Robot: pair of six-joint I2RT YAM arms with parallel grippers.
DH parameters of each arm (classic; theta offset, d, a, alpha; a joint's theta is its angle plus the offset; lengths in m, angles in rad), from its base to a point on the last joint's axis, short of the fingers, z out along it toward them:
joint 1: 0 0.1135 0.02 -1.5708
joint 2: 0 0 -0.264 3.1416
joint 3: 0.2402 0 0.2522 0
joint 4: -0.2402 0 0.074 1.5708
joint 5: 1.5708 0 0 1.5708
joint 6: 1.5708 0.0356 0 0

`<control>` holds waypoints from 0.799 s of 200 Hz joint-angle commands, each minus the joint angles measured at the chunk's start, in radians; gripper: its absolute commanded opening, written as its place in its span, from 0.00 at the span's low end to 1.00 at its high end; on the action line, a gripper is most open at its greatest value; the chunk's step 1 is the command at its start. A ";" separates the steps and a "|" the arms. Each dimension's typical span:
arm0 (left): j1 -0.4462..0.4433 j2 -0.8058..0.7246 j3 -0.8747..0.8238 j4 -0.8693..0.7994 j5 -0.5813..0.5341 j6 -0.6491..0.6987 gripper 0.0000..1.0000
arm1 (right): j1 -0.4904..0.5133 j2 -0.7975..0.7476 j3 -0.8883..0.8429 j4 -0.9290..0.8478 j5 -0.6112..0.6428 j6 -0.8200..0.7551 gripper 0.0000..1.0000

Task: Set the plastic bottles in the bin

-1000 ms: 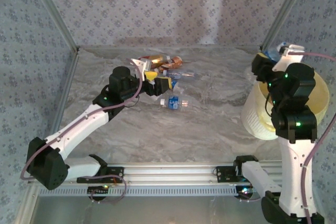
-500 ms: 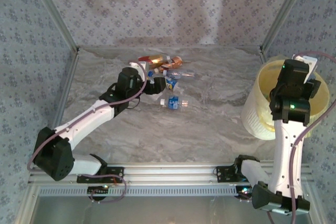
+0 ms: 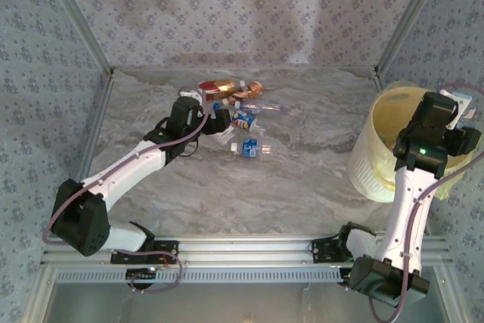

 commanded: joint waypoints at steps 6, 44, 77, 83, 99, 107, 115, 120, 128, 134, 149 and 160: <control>0.003 0.012 0.027 -0.024 -0.041 -0.020 0.98 | -0.020 0.019 -0.007 -0.027 0.059 -0.037 0.81; 0.004 0.011 0.018 -0.031 -0.077 -0.025 0.98 | -0.009 0.019 0.039 -0.092 0.034 0.035 0.90; 0.008 0.017 0.018 -0.061 -0.112 -0.052 0.98 | 0.082 0.033 0.130 -0.207 -0.014 0.117 0.97; 0.008 0.015 0.016 -0.068 -0.119 -0.060 0.98 | 0.109 0.031 0.146 -0.219 -0.028 0.130 1.00; 0.012 0.017 0.013 -0.096 -0.144 -0.084 0.98 | 0.187 0.023 0.187 -0.245 -0.075 0.157 1.00; 0.014 0.015 0.010 -0.107 -0.156 -0.095 0.98 | 0.240 0.021 0.205 -0.245 -0.088 0.162 1.00; 0.019 0.014 0.008 -0.118 -0.166 -0.106 0.98 | 0.304 0.017 0.218 -0.239 -0.091 0.167 1.00; 0.022 0.014 0.008 -0.126 -0.171 -0.115 0.98 | 0.348 0.015 0.223 -0.230 -0.094 0.171 1.00; 0.029 0.014 0.006 -0.139 -0.178 -0.129 0.98 | 0.413 0.011 0.228 -0.216 -0.118 0.176 1.00; 0.035 0.014 0.006 -0.148 -0.181 -0.140 0.98 | 0.454 0.006 0.229 -0.192 -0.138 0.183 1.00; 0.050 0.013 0.002 -0.165 -0.184 -0.164 0.98 | 0.558 0.003 0.217 -0.136 -0.215 0.208 1.00; 0.061 0.010 -0.005 -0.166 -0.176 -0.185 0.98 | 0.628 0.005 0.198 -0.077 -0.301 0.215 1.00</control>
